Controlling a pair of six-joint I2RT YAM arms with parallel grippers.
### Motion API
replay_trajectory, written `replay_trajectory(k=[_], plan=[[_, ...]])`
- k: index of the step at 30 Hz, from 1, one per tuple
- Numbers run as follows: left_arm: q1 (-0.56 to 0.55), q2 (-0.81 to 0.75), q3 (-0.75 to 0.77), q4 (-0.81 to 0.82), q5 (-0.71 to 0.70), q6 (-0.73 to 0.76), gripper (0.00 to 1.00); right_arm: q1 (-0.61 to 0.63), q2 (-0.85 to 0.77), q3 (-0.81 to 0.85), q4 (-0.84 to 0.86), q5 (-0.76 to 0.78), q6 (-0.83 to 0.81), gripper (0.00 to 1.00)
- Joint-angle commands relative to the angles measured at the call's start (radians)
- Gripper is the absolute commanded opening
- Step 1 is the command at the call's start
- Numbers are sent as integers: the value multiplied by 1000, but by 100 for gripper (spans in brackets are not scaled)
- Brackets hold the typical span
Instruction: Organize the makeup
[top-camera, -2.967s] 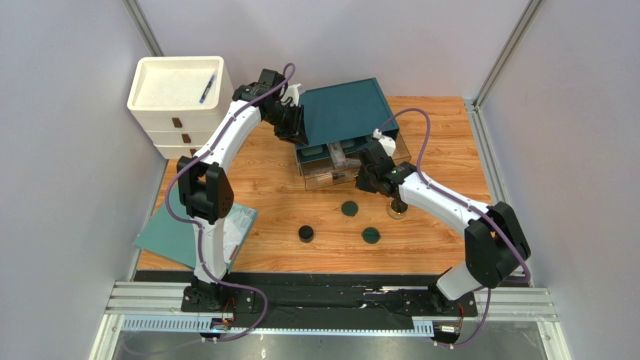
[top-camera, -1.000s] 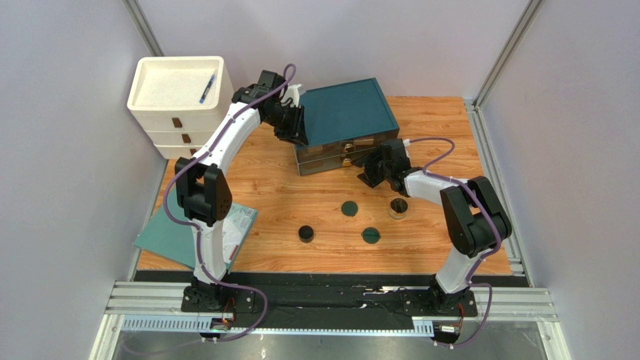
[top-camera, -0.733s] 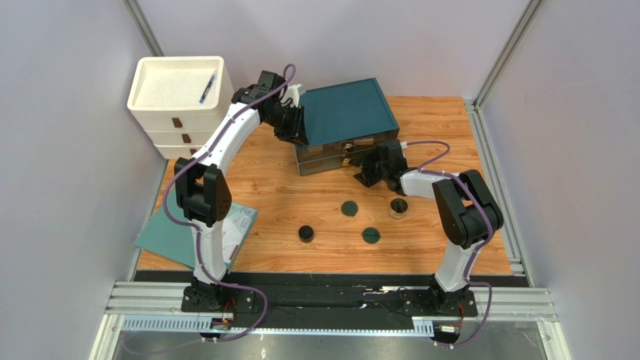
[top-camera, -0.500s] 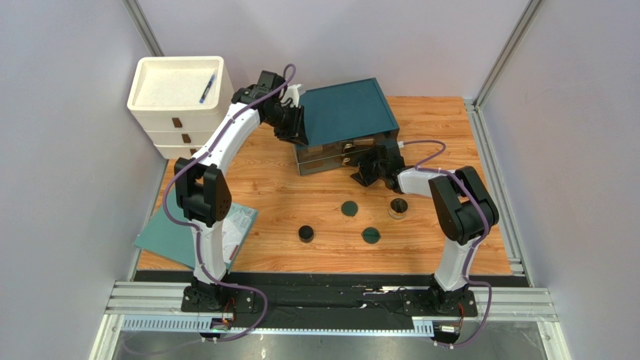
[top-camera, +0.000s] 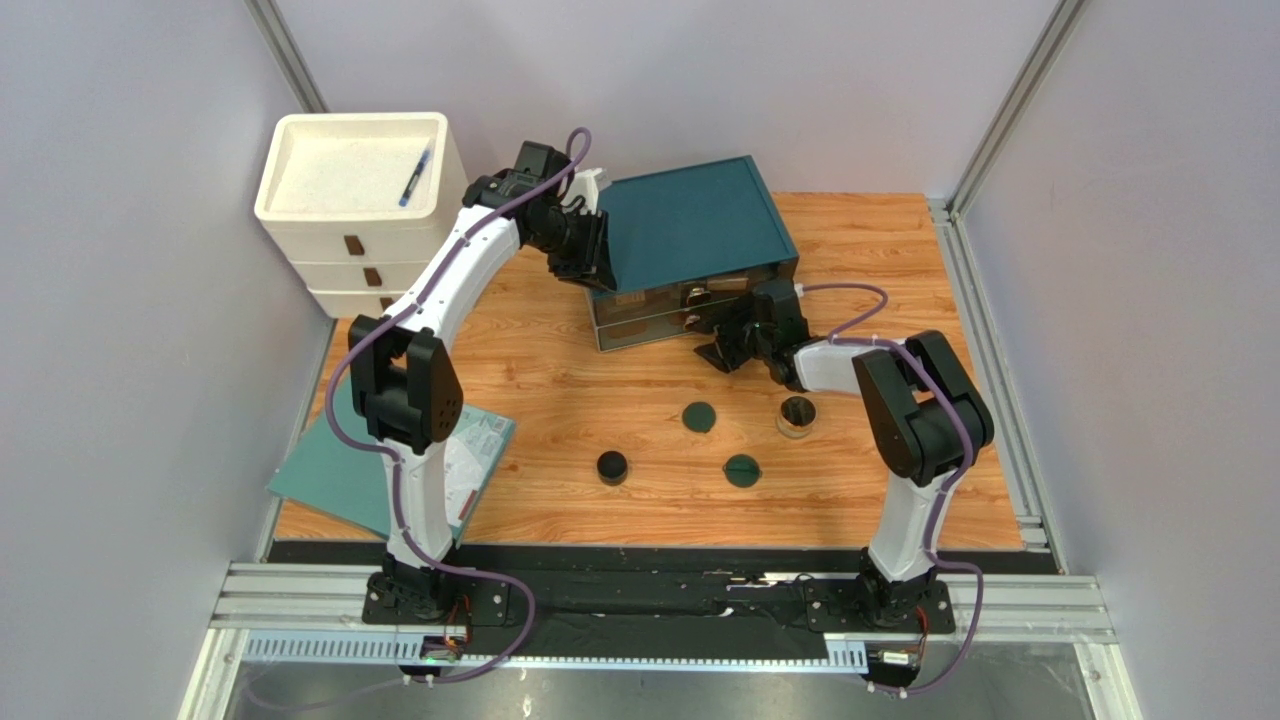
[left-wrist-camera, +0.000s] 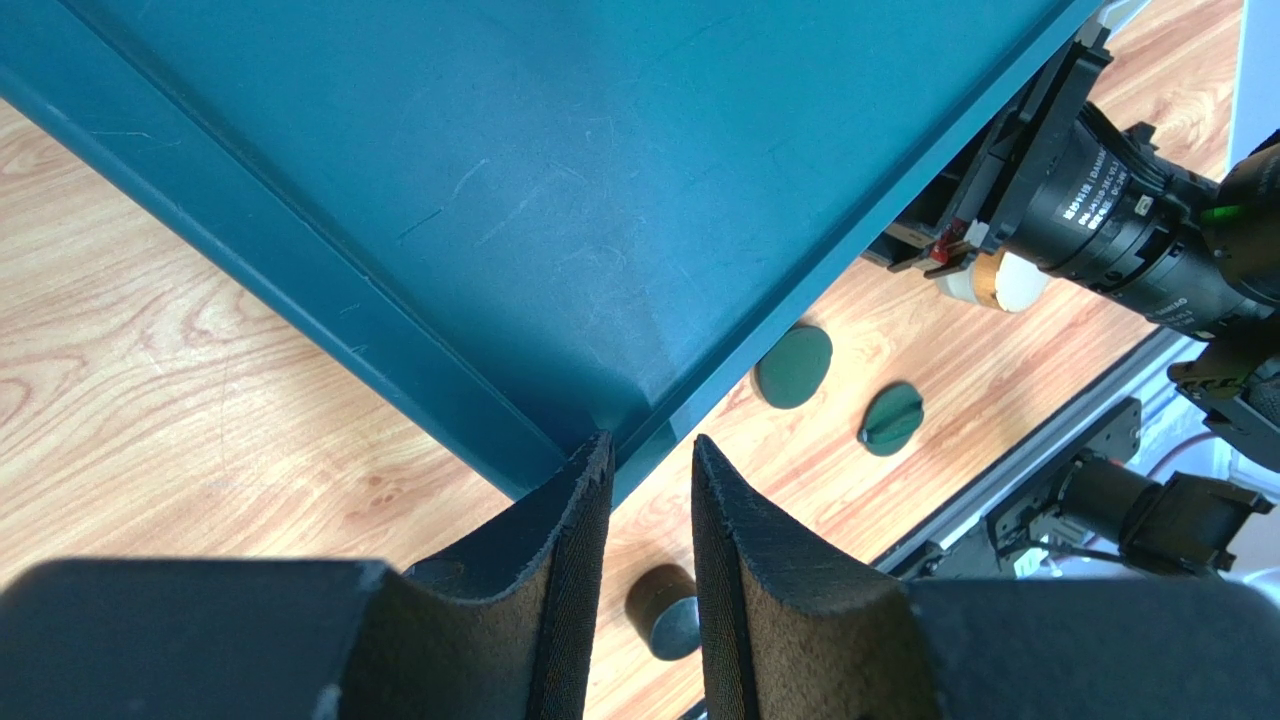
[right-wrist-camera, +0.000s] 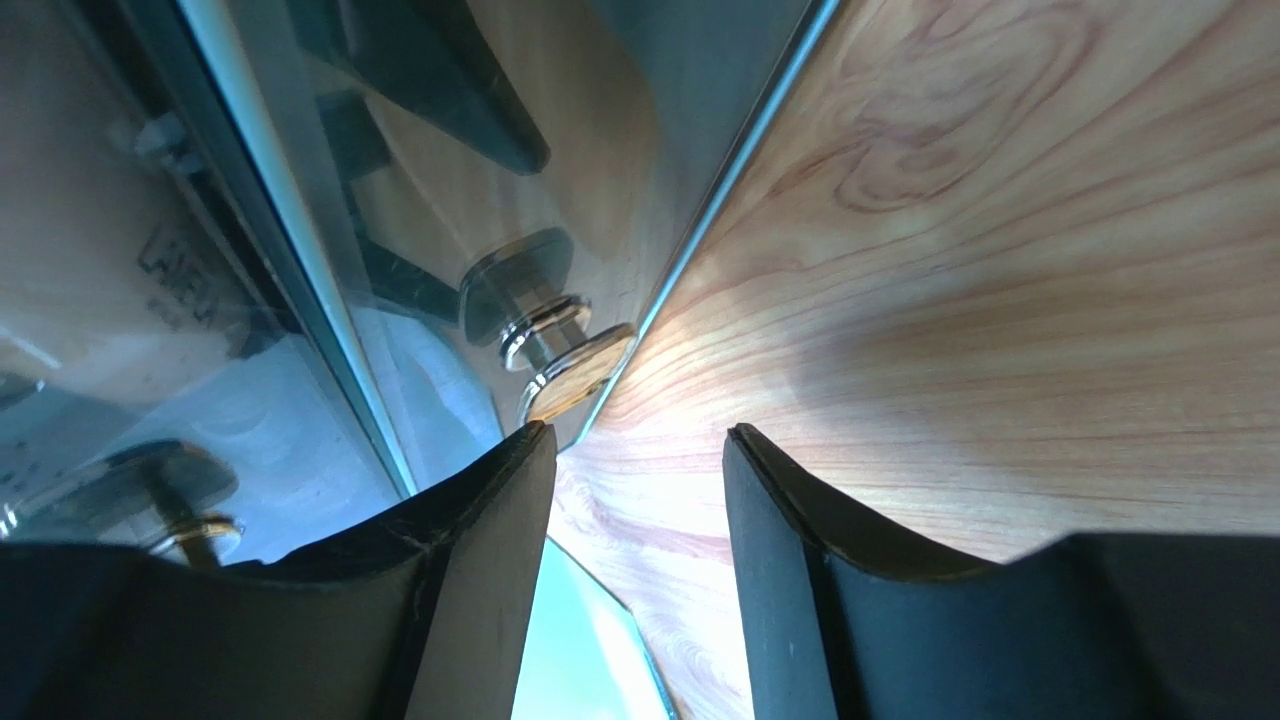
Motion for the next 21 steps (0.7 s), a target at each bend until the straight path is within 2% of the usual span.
replay_trajectory(k=[1,10,15,21], plan=[[33,47,-60,-257,-135,70,35,-12,-16,8,214,6,29,52],[35,56,-53,-260,-138,76,35,-15,53,41,177,9,74,52],[38,59,-43,-266,-138,76,35,-16,82,127,-50,16,49,52],[38,63,-31,-271,-140,73,35,-15,53,116,-176,18,46,45]])
